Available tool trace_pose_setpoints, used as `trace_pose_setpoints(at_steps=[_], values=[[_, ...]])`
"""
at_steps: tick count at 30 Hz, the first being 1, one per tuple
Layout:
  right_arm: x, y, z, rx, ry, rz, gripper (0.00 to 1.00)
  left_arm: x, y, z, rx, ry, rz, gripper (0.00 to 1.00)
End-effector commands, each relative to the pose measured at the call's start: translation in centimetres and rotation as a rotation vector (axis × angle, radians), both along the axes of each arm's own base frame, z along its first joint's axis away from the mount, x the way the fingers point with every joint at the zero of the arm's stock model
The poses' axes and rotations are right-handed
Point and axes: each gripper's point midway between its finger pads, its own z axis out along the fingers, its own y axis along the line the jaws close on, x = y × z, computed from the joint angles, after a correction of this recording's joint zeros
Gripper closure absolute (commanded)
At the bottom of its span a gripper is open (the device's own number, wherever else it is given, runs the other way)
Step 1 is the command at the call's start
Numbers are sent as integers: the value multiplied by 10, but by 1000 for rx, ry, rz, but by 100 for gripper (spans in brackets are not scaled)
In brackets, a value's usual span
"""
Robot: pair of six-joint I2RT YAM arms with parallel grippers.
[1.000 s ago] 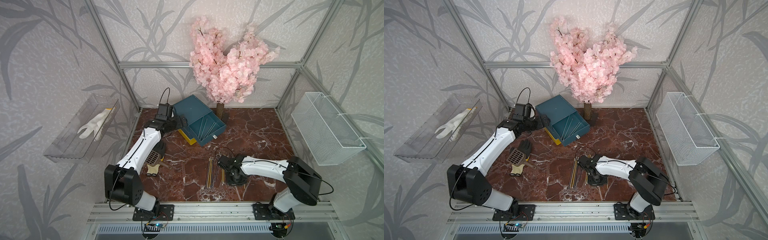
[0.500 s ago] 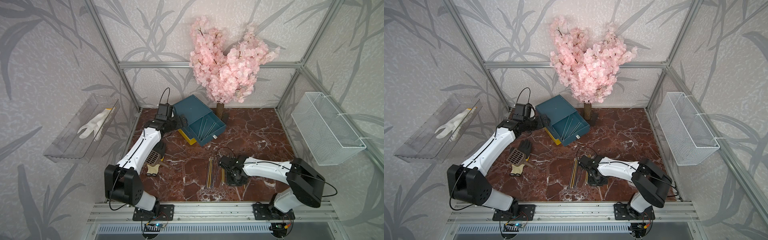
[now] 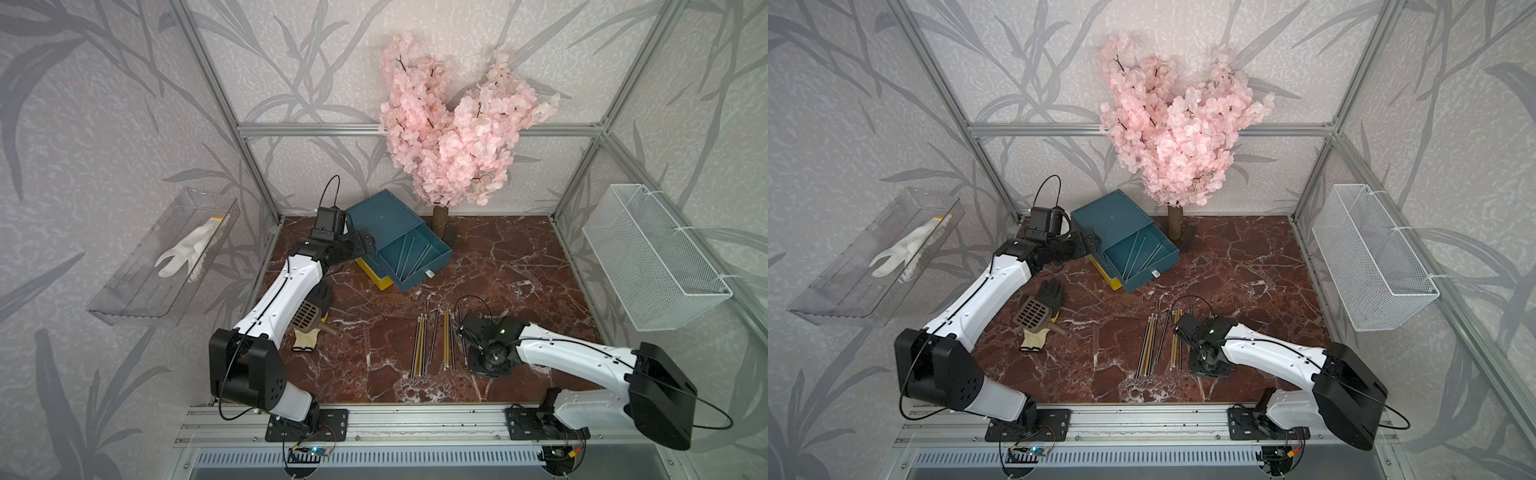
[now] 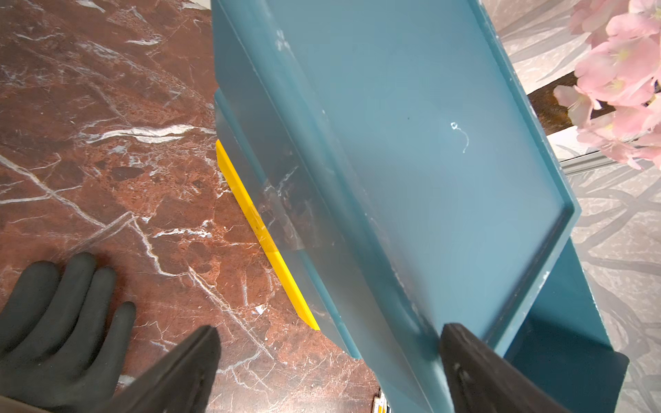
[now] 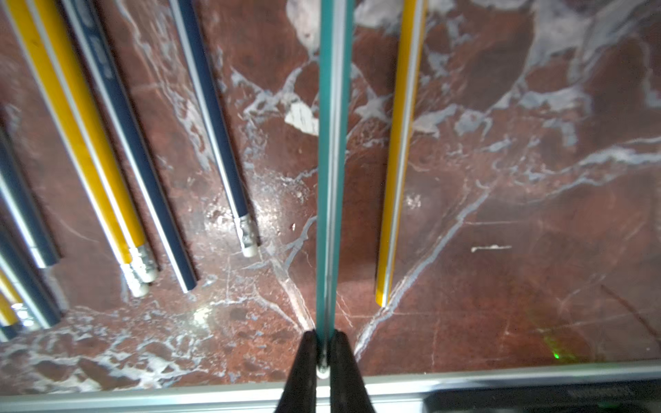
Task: Please place the pencils in the drawer according to their color
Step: Pick up the pencil from the center of the board, then place the pencil in the drawer.
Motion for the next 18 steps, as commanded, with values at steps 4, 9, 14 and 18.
trace_pose_setpoints(at_steps=[4,9,14,18], values=[[4,7,29,130,-42,-70,100,4,2,-6,11,15,5,0],[27,32,74,270,-131,-77,100,6,3,-1,14,5,8,0],[55,69,125,372,-203,-15,100,9,2,2,17,1,7,0],[80,106,164,478,-250,27,100,12,2,4,15,-3,11,0]])
